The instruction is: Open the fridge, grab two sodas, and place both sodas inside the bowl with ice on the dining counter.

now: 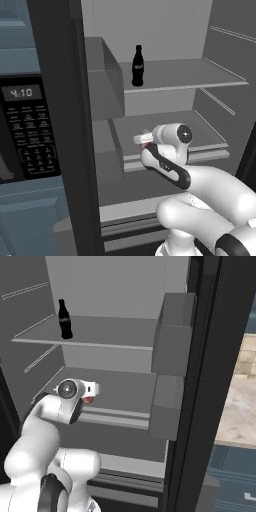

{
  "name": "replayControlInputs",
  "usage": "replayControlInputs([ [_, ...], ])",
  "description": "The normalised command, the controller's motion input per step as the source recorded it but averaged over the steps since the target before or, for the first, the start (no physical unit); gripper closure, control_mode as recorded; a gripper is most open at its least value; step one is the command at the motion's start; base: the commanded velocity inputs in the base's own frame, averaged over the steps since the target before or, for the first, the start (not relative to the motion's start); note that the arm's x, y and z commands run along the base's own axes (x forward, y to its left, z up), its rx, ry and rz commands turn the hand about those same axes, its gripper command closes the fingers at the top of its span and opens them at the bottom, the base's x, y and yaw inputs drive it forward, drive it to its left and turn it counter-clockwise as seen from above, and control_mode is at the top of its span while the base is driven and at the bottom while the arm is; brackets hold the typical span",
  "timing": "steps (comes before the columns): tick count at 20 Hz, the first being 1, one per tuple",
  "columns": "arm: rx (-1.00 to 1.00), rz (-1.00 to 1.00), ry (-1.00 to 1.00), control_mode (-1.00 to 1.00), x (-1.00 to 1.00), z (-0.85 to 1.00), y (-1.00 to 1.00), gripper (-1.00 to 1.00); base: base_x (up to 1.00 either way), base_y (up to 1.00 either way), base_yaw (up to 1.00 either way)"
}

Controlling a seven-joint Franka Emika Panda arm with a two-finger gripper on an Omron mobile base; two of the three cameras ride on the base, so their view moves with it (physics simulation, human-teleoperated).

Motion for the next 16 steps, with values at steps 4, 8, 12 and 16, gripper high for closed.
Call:
replayControlInputs([
  [4, 0.0, 0.01, 0.0, -1.0, 0.14, -0.29, -0.01, -1.0, 0.0, 0.0, 0.0],
  [8, 0.0, 0.01, 0.0, -1.0, 0.08, -0.18, -0.01, -1.0, 0.0, 0.0, 0.0],
  [12, 0.0, 0.0, 0.0, -1.0, 0.11, -0.12, 0.0, -1.0, 0.0, 0.0, 0.0],
  [16, 0.0, 0.0, 0.0, -1.0, 0.13, -0.12, 0.0, -1.0, 0.0, 0.0, 0.0],
])
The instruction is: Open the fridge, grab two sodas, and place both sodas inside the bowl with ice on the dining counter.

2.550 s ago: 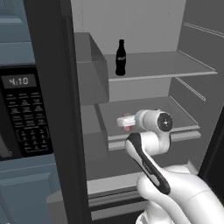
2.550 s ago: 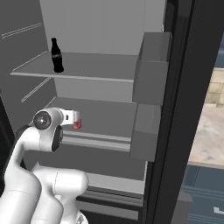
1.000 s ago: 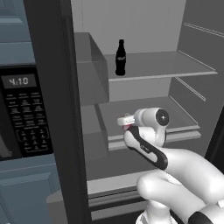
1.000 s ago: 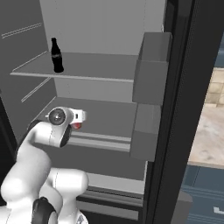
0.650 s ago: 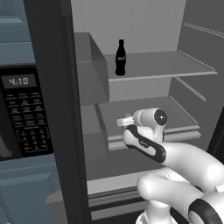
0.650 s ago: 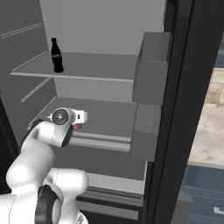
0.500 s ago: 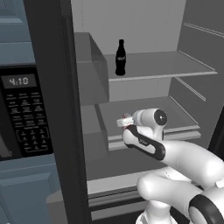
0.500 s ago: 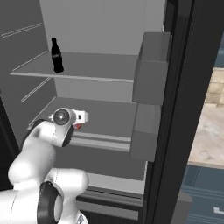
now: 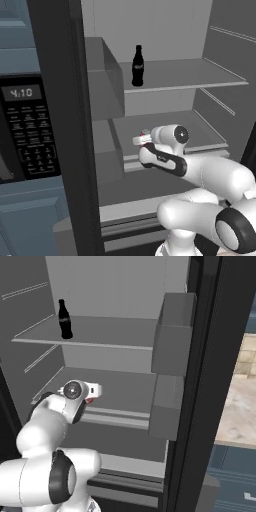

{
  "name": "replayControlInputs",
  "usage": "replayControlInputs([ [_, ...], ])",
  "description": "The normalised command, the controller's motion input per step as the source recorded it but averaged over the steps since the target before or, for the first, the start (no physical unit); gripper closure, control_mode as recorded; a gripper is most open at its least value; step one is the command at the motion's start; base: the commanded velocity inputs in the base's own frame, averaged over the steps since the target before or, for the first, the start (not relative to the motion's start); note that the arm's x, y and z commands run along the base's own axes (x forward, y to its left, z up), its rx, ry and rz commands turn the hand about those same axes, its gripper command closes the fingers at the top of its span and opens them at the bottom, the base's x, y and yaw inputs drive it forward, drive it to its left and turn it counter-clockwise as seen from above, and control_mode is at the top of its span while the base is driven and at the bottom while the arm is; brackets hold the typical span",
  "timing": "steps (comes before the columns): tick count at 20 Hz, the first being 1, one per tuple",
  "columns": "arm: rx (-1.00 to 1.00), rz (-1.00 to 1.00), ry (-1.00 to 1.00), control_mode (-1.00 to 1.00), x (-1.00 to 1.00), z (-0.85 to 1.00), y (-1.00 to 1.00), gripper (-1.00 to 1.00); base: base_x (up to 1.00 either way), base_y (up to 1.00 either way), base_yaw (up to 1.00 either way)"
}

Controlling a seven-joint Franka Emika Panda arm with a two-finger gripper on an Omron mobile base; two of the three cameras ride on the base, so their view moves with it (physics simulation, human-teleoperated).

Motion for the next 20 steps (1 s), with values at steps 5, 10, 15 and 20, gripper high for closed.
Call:
replayControlInputs([
  [5, 0.0, 0.0, 0.0, -1.0, 0.16, -0.12, 0.0, -1.0, 0.0, 0.0, 0.0],
  [10, 0.0, 0.0, 0.0, -1.0, 0.16, -0.14, 0.0, -1.0, 0.0, 0.0, 0.0],
  [15, 0.0, 0.0, 0.0, -1.0, 0.12, -0.21, 0.0, 1.0, 0.0, 0.0, 0.0],
  [20, 0.0, 0.01, 0.0, -1.0, 0.01, -0.16, 0.0, 1.0, 0.0, 0.0, 0.0],
])
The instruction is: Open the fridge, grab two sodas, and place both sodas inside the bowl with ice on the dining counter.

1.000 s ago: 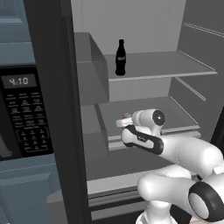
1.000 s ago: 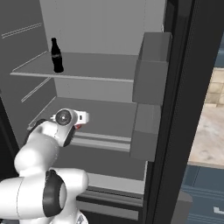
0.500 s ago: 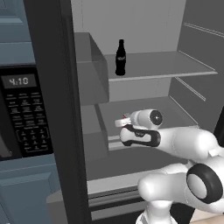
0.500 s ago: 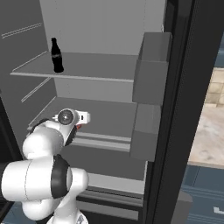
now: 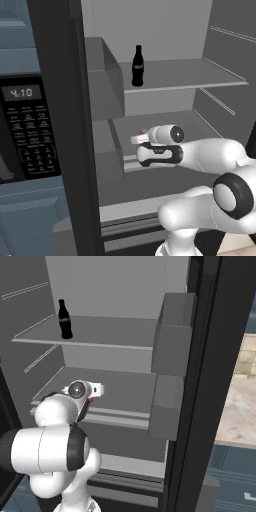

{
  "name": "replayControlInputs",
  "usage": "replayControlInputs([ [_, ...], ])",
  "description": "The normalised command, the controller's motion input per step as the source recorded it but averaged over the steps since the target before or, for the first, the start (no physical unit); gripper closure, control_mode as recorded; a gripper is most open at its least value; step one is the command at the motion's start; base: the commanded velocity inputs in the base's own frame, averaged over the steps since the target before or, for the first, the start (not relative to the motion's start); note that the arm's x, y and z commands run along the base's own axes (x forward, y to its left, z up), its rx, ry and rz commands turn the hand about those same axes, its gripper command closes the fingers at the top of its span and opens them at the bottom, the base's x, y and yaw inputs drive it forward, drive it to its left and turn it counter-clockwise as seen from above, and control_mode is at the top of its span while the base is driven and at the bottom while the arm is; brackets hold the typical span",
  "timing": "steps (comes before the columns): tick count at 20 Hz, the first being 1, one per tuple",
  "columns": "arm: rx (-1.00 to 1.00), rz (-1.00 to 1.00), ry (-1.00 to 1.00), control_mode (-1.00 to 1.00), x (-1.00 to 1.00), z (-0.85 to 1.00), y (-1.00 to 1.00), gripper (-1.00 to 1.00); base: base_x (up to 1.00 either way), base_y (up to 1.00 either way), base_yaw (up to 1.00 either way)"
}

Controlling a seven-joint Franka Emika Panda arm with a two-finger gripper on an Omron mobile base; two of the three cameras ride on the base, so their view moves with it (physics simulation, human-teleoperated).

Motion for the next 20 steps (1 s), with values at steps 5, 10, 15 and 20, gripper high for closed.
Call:
replayControlInputs([
  [5, 0.0, 0.0, 0.0, -1.0, 0.0, -0.01, 0.0, 1.0, 0.0, 0.0, 0.0],
  [10, 0.0, 0.0, -0.02, -1.0, -0.12, 0.0, 0.0, 1.0, 0.0, 0.0, 0.0],
  [15, 0.01, -0.02, -0.09, -1.0, -0.64, 0.07, -0.09, 1.0, 0.0, 0.0, 0.0],
  [20, 0.03, 0.0, -0.11, -1.0, -0.82, 0.17, -0.14, 1.0, 0.0, 0.0, 0.0],
])
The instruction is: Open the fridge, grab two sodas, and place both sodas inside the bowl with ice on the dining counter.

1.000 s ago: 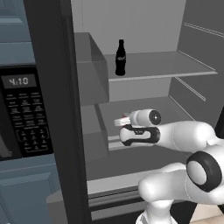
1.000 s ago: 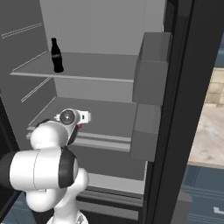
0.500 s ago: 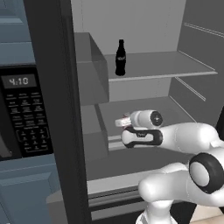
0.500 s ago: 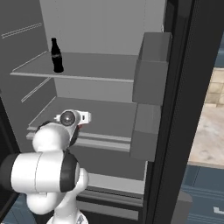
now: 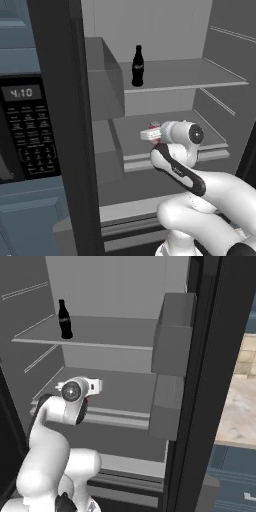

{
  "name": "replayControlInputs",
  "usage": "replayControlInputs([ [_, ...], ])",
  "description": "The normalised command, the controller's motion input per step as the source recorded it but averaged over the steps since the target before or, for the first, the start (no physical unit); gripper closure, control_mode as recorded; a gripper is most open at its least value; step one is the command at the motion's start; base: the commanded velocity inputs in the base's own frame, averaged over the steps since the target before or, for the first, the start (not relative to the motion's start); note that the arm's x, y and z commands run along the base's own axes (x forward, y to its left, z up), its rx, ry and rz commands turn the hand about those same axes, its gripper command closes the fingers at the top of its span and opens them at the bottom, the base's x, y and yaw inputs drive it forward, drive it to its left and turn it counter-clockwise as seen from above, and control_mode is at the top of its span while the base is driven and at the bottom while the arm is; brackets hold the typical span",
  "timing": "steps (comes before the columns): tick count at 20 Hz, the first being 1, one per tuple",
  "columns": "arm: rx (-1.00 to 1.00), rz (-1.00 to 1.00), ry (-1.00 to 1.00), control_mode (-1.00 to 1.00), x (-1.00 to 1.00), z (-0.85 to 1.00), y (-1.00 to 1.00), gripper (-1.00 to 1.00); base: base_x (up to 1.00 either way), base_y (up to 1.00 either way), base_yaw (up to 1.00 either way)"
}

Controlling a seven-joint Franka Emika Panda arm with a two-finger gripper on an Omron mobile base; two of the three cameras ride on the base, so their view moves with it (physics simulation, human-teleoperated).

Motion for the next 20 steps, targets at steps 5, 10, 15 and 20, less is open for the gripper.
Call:
replayControlInputs([
  [5, 0.05, 0.0, -0.08, -1.0, -0.88, 0.17, -0.16, 1.0, 0.0, 0.0, 0.0],
  [10, 0.05, 0.0, -0.03, -1.0, -1.0, 0.2, -0.08, 1.0, 0.0, 0.0, 0.0],
  [15, 0.01, -0.02, 0.06, -1.0, -0.69, 0.59, -0.05, 1.0, 0.0, 0.0, 0.0],
  [20, 0.0, -0.01, 0.03, -1.0, -0.74, 0.28, -0.1, 1.0, 0.0, 0.0, 0.0],
])
